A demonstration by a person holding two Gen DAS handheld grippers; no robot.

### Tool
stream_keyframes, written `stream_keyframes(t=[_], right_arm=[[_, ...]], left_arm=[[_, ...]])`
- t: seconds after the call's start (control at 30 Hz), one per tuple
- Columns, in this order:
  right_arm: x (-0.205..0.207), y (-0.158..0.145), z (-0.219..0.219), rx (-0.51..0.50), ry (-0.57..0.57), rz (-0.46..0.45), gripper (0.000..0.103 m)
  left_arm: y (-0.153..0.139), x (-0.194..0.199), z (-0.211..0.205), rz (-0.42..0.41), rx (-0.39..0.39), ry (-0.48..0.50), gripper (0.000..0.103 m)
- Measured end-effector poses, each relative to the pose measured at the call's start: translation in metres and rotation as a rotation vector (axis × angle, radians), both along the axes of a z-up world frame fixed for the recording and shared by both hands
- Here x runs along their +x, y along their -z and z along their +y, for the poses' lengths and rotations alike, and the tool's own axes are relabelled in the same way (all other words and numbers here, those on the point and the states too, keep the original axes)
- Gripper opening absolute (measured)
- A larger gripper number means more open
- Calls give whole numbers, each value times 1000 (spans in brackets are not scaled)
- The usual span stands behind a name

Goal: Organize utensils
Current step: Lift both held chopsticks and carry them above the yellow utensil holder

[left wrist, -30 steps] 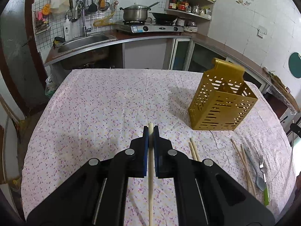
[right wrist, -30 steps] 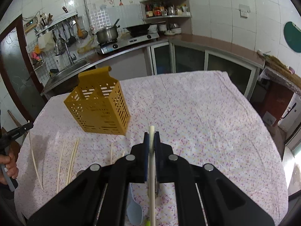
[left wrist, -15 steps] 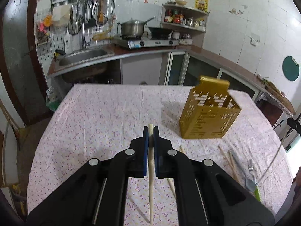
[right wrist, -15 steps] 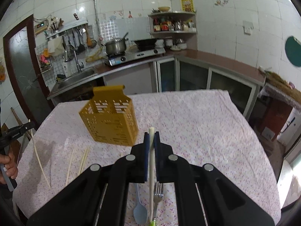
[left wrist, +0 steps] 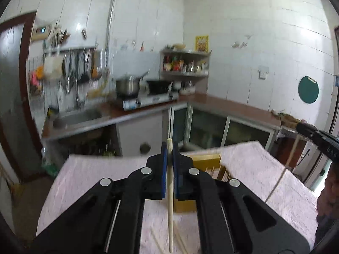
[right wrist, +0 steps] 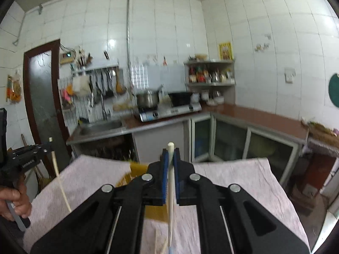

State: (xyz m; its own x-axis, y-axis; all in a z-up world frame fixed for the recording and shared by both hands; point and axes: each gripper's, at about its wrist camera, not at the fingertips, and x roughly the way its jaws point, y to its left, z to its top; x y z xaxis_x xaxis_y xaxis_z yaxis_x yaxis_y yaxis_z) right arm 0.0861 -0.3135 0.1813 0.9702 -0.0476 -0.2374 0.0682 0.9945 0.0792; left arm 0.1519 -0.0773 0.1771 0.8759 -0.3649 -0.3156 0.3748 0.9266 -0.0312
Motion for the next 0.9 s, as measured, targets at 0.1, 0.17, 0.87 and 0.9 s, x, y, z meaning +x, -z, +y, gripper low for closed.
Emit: stream_keyframes(t=[0.1,0.17,0.87,0.9], right_arm=[[13,-10,12,-26,-5,-61,6],[23,-16,18,-32,-15,-110,6],[122,41,12,-6,-66,-83,6],[123,42,13,-8,-71,-76,6]], left_arm=[[-12,10,-18,-59,-23,16,3],[-19,16,-26,-99,-49,21,3],[30,115,-87,-117,-109,31,3],[33,116,-88,-118,-101,27,3]])
